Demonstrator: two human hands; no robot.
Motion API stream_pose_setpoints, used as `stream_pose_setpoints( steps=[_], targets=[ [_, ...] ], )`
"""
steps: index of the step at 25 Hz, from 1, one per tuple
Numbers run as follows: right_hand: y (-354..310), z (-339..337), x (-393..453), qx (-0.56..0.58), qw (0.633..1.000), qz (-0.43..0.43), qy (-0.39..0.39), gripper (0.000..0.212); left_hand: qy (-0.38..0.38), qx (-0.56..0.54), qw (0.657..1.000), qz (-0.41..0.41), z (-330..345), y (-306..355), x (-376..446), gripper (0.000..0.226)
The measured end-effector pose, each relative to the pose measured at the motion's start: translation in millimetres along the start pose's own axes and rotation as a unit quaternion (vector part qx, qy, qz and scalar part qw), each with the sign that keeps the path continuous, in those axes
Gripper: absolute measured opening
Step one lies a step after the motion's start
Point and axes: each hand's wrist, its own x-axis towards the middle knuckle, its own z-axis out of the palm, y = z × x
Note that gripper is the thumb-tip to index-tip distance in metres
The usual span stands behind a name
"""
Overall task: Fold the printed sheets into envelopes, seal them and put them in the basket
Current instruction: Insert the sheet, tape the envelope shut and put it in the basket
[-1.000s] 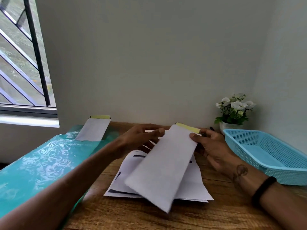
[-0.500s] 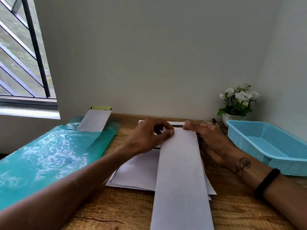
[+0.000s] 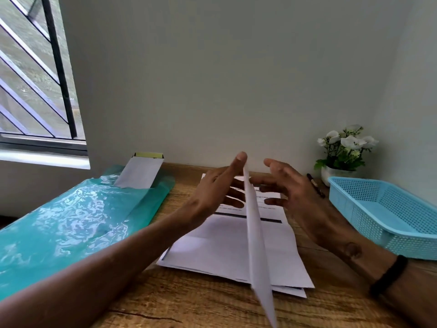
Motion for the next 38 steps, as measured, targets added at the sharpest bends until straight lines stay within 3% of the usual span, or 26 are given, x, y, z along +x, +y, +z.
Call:
stream_pose_setpoints(
  steps=[4, 8, 10, 12, 13, 15, 17, 19, 20, 24, 27, 29, 31, 33, 36, 38],
  targets=[
    [11, 2, -2, -0.122, 0.990, -0.060, 0.037, 0.047, 0.049, -0.064, 0.994, -0.073, -6, -6, 2, 0.021],
    [30, -4, 4, -0.010, 0.992, 0.007, 0.125, 0.018, 0.068, -0.077, 0.987, -0.124, -7, -13, 3, 0.018],
    [32, -12, 10, -0.034, 0.990, 0.018, 0.139, 0.014, 0.085, 0.091, 0.992, -0.033, -9, -14, 1, 0.018],
    [33, -15, 18, -0.132, 0.983, 0.011, 0.126, 0.014, 0.097, 0.336, 0.931, 0.106, -12, -20, -2, 0.042],
    [33, -14, 22, -0.204, 0.972, 0.008, 0.118, 0.014, 0.079, 0.397, 0.900, 0.159, -15, -20, -3, 0.050],
    [38, -9, 32, -0.359, 0.925, -0.008, 0.122, 0.013, -0.019, 0.434, 0.882, 0.181, -17, -20, -4, 0.052],
    [46, -13, 44, -0.516, 0.848, -0.034, 0.114, 0.027, -0.125, 0.474, 0.863, 0.119, -12, -26, -4, 0.060],
    [50, -33, 58, -0.613, 0.779, -0.033, 0.128, 0.031, -0.172, 0.515, 0.836, 0.076, -10, -32, -4, 0.067],
    [52, -46, 65, -0.629, 0.764, -0.009, 0.143, 0.032, -0.180, 0.520, 0.832, 0.065, -11, -34, -3, 0.069],
    [67, -82, 81, -0.620, 0.769, 0.086, 0.132, 0.022, -0.185, 0.524, 0.830, 0.051, -16, -35, -1, 0.069],
    [73, -85, 81, -0.580, 0.801, 0.070, 0.131, 0.014, -0.163, 0.506, 0.845, 0.055, -14, -32, -2, 0.073],
    [67, -80, 73, -0.546, 0.821, 0.020, 0.164, 0.005, -0.105, 0.480, 0.864, 0.110, -14, -27, -4, 0.074],
    [57, -65, 56, -0.496, 0.848, -0.059, 0.179, 0.009, -0.018, 0.422, 0.887, 0.187, -13, -21, -4, 0.062],
    [41, -43, 29, -0.453, 0.861, -0.165, 0.163, 0.016, 0.038, 0.345, 0.915, 0.207, -12, -15, -2, 0.049],
    [17, -18, -6, -0.455, 0.825, -0.310, 0.126, 0.027, 0.026, 0.287, 0.936, 0.204, -6, -7, -3, 0.061],
    [2, -7, -21, -0.444, 0.814, -0.350, 0.136, 0.030, 0.007, 0.282, 0.929, 0.239, -3, -4, -8, 0.064]
  ],
)
